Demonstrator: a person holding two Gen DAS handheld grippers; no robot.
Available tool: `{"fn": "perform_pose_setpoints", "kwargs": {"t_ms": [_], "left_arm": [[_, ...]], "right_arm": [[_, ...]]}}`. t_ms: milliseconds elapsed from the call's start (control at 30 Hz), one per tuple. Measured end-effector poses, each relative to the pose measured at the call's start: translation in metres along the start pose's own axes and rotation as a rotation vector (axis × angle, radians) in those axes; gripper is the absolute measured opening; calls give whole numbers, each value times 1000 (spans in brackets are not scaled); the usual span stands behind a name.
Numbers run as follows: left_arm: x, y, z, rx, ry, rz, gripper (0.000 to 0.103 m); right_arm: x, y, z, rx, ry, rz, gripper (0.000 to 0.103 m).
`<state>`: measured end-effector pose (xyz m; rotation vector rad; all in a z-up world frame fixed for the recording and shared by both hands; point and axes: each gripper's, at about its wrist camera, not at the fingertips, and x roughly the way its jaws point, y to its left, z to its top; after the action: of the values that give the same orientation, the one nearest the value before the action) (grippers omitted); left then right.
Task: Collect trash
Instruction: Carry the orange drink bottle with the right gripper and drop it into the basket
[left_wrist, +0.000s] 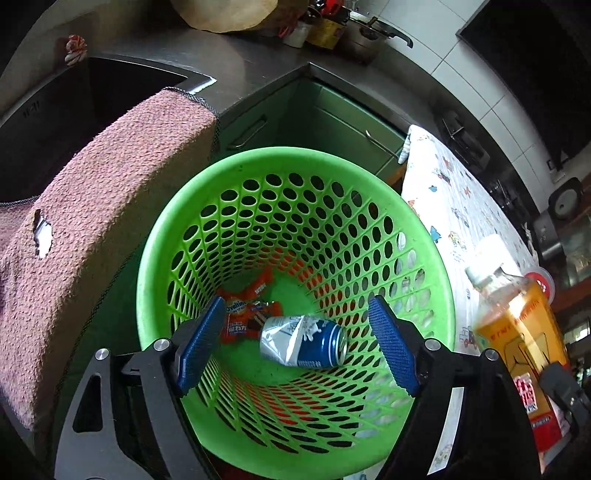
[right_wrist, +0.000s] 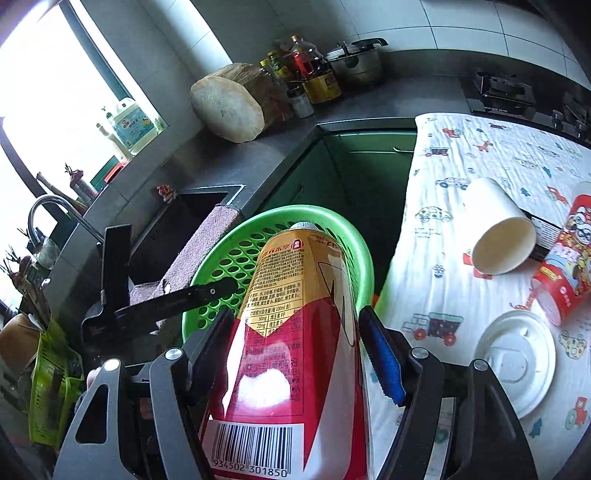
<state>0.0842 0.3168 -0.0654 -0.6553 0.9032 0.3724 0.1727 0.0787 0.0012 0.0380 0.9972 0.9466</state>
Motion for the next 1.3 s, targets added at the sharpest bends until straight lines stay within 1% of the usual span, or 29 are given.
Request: {"fn": "perform_pose_setpoints", "kwargs": {"t_ms": [167, 333, 433, 500, 567, 600, 800, 967, 1067, 1133, 1300], "left_arm": [[-23, 19, -11, -41, -42, -26, 82], [-35, 24, -21, -50, -69, -30, 83], [-39, 26, -25, -60, -77, -41, 83], [-41, 24, -27, -57, -80, -38, 83], [-43, 23, -29, -54, -84, -35, 83], [-44, 23, -29, -54, -86, -37, 83], [-48, 13, -31, -37, -98, -44, 83], [-45, -9, -33, 4, -94, -56, 83], [-42, -23, -35, 21, -87, -68, 83], [-40, -33, -37, 39, -82, -72, 83], [-34, -62, -44, 81, -65, -95, 84]], "right_arm": [[39, 18, 9, -3, 29, 8, 67], [73, 30, 10, -2, 62, 20, 67], [87, 34, 13, 2, 59, 24, 68], [92, 33, 13, 16, 60, 44, 68], [90, 32, 14, 23, 49, 58, 72], [88, 33, 14, 18, 46, 60, 75], [57, 33, 5, -69, 9, 27, 76], [20, 20, -12, -118, -24, -27, 79], [-5, 3, -26, -123, -50, -62, 80], [-22, -11, -35, -113, -72, -94, 84], [-70, -56, -56, -76, -119, -218, 85]]}}
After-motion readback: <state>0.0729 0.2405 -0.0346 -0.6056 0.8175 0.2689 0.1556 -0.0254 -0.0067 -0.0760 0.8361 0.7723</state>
